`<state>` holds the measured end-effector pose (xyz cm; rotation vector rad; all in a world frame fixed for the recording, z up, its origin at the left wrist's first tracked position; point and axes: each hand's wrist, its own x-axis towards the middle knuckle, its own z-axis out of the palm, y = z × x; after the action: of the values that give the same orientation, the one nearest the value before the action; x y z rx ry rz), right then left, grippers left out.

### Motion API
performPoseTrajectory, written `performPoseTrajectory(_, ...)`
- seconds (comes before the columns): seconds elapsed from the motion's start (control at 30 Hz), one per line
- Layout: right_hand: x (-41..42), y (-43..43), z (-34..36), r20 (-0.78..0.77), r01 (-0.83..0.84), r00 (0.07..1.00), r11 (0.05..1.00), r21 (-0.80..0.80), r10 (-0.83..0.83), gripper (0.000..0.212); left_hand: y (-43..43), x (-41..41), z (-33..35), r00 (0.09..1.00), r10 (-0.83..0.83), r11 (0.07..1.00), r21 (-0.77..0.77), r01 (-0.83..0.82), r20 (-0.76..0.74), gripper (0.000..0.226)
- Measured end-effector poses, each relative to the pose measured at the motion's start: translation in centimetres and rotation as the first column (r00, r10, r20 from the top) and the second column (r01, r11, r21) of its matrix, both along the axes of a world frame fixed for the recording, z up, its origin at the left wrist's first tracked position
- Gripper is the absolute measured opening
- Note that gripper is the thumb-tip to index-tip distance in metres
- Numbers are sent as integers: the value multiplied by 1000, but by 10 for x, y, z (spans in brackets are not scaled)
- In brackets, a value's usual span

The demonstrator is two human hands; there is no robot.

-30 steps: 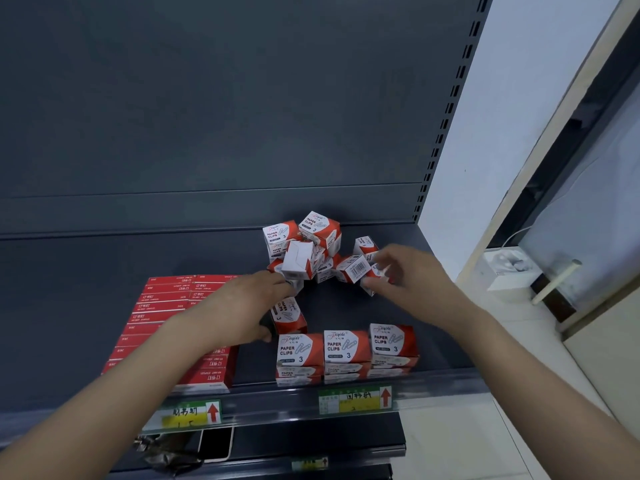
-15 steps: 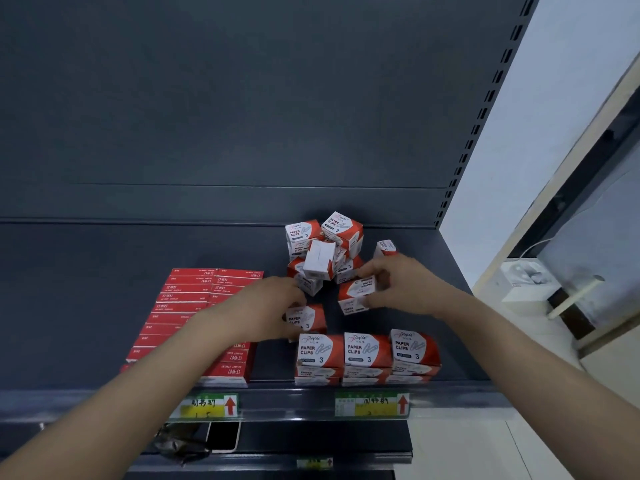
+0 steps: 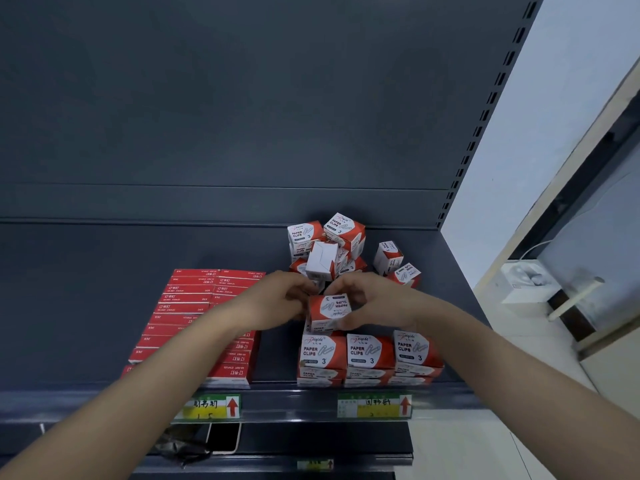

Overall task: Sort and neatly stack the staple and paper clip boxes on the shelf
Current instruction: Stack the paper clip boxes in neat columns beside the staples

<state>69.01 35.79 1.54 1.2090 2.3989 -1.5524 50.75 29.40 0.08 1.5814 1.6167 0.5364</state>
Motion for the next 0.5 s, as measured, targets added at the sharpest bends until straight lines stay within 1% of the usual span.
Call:
performPoseTrajectory(0.07,-5,-3,-2,14,-31,999,1000,1,31,44,1,1,1,995,76,997,-28,-74,71,23)
performPoseTrajectory(0.1,-5,-5,-2,6,-34,999,999,-10,34,44,0,1,2,994,80,996,-35,-78,72,21)
performPoseTrajectory(0.2,-3,-6,2,-2,-79,997,997,16,79,38,-2,0,1,998,-31,999,-26,29,-46,25)
performPoseTrajectory(0.27,0,-5,2,19,-109,994,993,38,108,34,-3,-1,0,996,-73,997,-35,71,-60,28)
performPoseTrajectory(0.37,5,-4,1,41,-123,992,989,78,120,31,-3,0,-3,994,-76,997,-39,73,-74,30)
performPoseTrajectory(0.4,9,-2,2,34,-118,993,986,116,115,29,-3,1,-2,993,-79,997,-14,78,-90,29)
performPoseTrajectory(0.43,14,0,4,18,-98,995,980,172,97,26,-3,0,0,991,-67,996,44,72,-118,25)
performPoseTrajectory(0.47,22,3,7,-3,-59,998,966,253,62,20,-3,0,5,987,-17,989,141,40,-163,21)
performPoseTrajectory(0.5,30,9,11,-25,5,1000,937,350,4,13,-1,-1,11,976,80,965,260,-26,-201,18)
